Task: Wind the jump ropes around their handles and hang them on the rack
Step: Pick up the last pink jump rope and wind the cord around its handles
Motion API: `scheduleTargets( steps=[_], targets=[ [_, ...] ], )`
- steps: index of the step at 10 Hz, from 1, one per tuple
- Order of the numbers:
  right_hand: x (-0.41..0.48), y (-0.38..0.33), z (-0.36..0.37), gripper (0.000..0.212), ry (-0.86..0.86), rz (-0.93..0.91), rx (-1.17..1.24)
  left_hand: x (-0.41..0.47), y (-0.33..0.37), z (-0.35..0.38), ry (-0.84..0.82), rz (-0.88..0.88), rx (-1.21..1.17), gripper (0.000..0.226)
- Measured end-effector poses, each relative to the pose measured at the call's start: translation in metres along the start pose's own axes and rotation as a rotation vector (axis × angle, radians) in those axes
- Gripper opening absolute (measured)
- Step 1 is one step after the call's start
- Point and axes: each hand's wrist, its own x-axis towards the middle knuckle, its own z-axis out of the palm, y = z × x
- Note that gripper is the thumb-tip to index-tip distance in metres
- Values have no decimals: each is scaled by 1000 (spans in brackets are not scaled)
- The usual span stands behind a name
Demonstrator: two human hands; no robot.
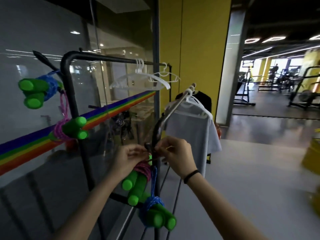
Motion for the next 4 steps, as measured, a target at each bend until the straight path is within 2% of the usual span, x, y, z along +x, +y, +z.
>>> scheduleTargets(
  steps=[2,4],
  targets=[
    [2,-1,-1,16,-10,-8,-126,10,5,3,-27,-2,-89,30],
    [2,-10,-2,8,-53,-5,-118,4,25,7,-12,73,-112,20]
  ],
)
